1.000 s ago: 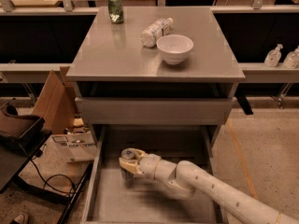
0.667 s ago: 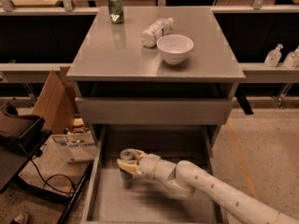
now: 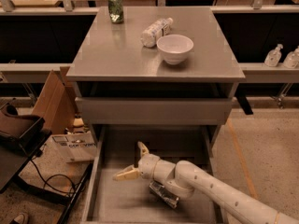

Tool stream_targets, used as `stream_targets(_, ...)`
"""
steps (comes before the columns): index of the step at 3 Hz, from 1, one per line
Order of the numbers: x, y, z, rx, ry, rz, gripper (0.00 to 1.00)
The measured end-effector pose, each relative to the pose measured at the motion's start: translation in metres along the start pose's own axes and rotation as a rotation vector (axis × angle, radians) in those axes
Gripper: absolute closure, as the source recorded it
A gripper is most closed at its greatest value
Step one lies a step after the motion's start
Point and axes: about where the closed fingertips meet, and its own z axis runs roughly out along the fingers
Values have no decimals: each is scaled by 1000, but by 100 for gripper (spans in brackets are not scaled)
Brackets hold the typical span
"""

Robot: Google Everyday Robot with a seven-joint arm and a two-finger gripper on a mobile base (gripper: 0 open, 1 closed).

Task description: Place redbull can into middle drawer

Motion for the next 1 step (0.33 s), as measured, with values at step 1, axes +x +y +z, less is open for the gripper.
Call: stream_targets(1,0,0,0,0,0,0,0)
